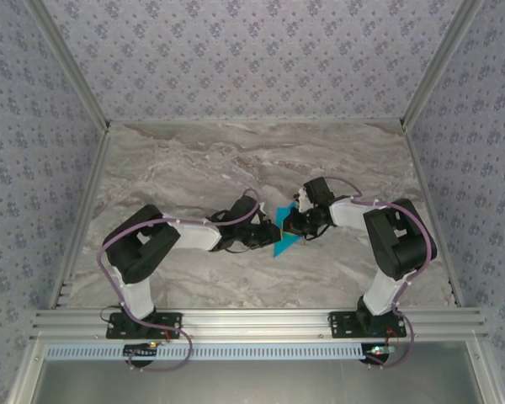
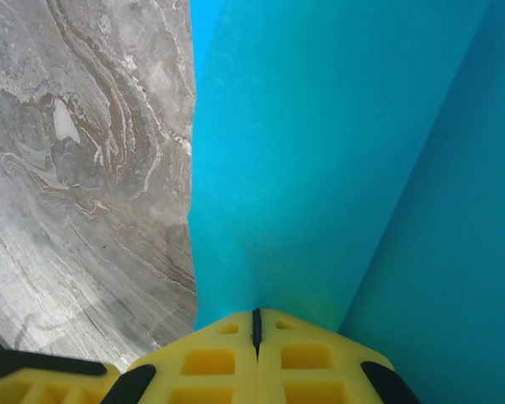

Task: Fold a paper plane with a square sheet of paper (pick it up from the middle)
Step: Fourth fold the wing at the center of the table.

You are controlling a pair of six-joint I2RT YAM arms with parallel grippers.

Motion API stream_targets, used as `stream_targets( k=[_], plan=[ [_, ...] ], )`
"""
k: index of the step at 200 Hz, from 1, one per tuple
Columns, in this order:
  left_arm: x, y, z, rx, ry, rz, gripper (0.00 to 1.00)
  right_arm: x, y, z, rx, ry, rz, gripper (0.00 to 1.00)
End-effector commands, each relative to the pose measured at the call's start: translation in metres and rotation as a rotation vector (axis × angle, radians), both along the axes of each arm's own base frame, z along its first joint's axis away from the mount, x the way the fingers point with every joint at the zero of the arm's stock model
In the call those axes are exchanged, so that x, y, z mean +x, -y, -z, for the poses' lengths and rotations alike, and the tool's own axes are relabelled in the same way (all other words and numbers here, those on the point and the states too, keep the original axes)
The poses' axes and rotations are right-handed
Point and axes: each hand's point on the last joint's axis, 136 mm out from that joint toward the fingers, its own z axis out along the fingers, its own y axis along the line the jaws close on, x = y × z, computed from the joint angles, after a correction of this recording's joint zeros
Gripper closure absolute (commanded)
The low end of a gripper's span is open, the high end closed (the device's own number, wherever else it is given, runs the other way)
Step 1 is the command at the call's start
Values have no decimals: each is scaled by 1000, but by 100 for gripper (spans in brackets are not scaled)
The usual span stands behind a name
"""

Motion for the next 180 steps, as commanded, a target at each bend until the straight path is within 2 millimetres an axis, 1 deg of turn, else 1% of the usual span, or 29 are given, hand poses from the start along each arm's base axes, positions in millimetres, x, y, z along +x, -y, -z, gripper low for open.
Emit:
stream_targets(
  k=[1, 24, 65, 95, 122, 145, 169, 180],
  plan=[
    [-9, 4, -3, -16, -14, 23, 85, -10, 17, 20, -98, -53, 39, 93],
    [-14, 4, 5, 3, -39, 31, 85, -11, 17, 20, -100, -57, 41, 93],
    [-16, 2, 17, 39, -65, 35, 86, -10, 17, 16, -94, -50, 45, 93],
    [-17, 2, 21, 48, -67, 38, 87, -8, 16, 10, -88, -34, 45, 93],
    [-17, 2, 21, 55, -63, 40, 87, -4, 16, 1, -80, -8, 48, 92],
    [-17, 2, 22, 58, -63, 44, 87, 0, 20, -11, -104, 31, 60, 86],
    [-18, 3, 21, 56, -60, 50, 87, 4, 27, -20, -149, 63, 72, 76],
    [-18, 4, 20, 52, -58, 54, 87, 4, 31, -21, -179, 71, 75, 70]
  ],
)
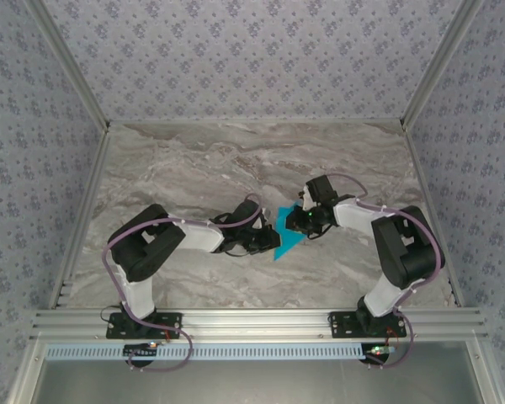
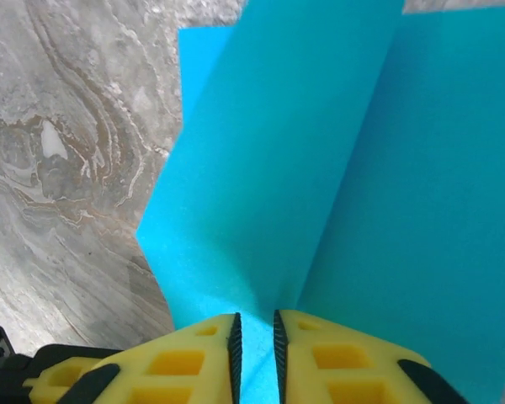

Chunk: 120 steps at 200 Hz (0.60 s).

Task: Fold a paper plane with a square sheet of paper (pick it up from the middle)
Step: Fourth fold the wing at the center of the table.

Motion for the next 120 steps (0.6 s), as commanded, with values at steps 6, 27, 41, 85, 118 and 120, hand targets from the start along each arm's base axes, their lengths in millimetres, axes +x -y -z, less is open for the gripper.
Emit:
stream_targets(
  k=[6, 27, 41, 85, 118, 120],
  plan=[
    [-6, 6, 0, 5, -4, 42, 87, 1, 16, -6, -112, 18, 24, 66],
    [-6, 7, -2, 2, 0, 46, 87, 2, 24, -1, -197, 21, 17, 53],
    [-6, 8, -3, 0, 3, 49, 87, 4, 26, 0, -247, 27, 5, 46],
    [-7, 9, -3, 1, 4, 56, 87, 16, 23, -1, -316, 51, -33, 38],
    [-6, 9, -3, 3, 3, 57, 87, 22, 21, 8, -357, 29, -55, 39],
    [-7, 8, -3, 4, 2, 57, 87, 21, 22, 9, -361, 26, -57, 39]
  ],
)
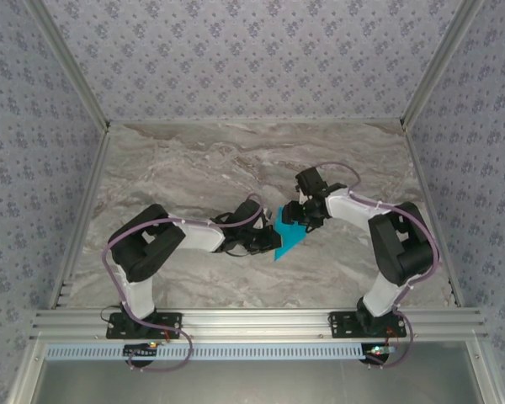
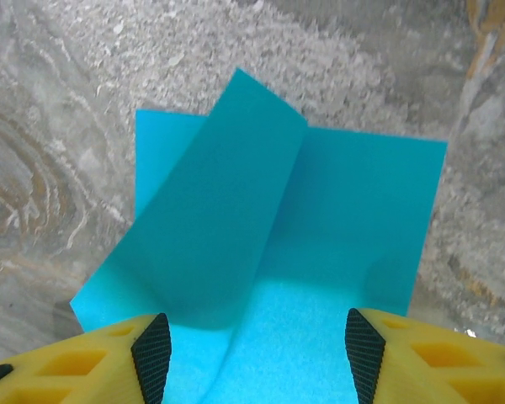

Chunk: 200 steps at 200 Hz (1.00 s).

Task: Fold a paper plane with a square sheet of paper (pick it up from the middle)
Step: Fourth fold the wing at the center of the table.

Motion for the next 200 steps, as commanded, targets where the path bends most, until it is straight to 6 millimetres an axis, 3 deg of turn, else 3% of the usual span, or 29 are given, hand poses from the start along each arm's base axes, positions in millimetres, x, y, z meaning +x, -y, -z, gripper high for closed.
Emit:
stream_targets(
  k=[1, 32, 102, 200],
  plan=[
    [-4, 6, -1, 0, 2, 33, 87, -1, 7, 11, -86, -35, -23, 39],
    [-4, 6, 1, 4, -3, 33, 87, 1, 9, 18, -118, -50, -18, 41],
    [-4, 5, 4, 14, -3, 32, 87, -6, 18, 33, -163, -95, 4, 58],
    [-1, 3, 4, 46, 8, 33, 88, -15, 29, 49, -226, -145, 20, 59]
  ],
)
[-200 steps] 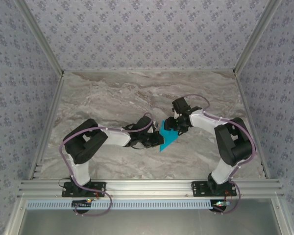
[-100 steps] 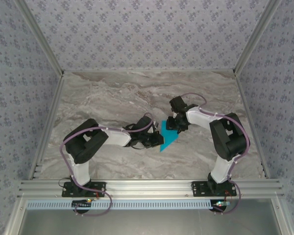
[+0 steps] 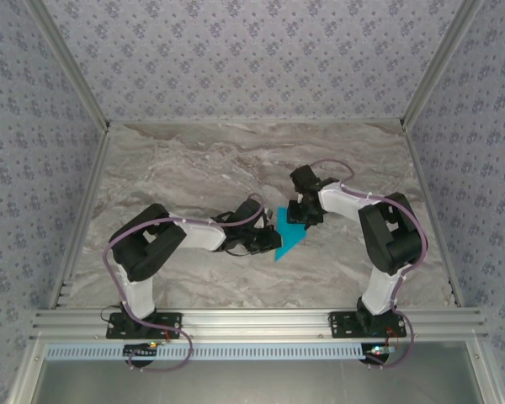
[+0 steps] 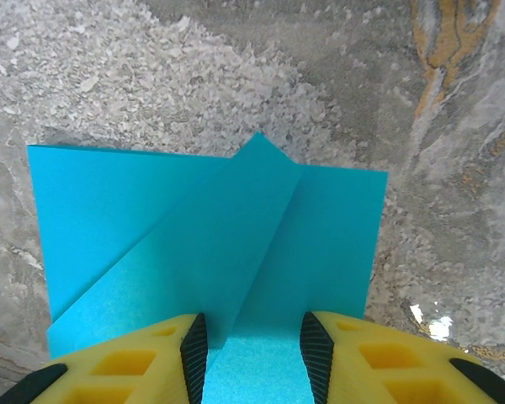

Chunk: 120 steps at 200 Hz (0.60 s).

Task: Fold a paper plane with a square sheet of paper (pick it up from the middle)
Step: Fourth fold the wing at the center of the table.

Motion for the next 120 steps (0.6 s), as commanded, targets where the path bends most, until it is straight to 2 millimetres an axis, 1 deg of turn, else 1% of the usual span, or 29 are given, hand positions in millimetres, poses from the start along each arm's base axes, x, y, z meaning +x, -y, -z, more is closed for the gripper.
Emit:
stream_targets(
  k=[1, 38, 120],
  plan=[
    [-2, 2, 2, 27, 8, 23, 88, -22, 17, 33, -99, -110, 17, 59],
    [-2, 1, 6, 43, 6, 22, 88, -27, 19, 42, -122, -139, 20, 60],
    [-4, -2, 15, 69, -15, 20, 89, -33, 22, 52, -158, -168, 28, 60]
  ],
)
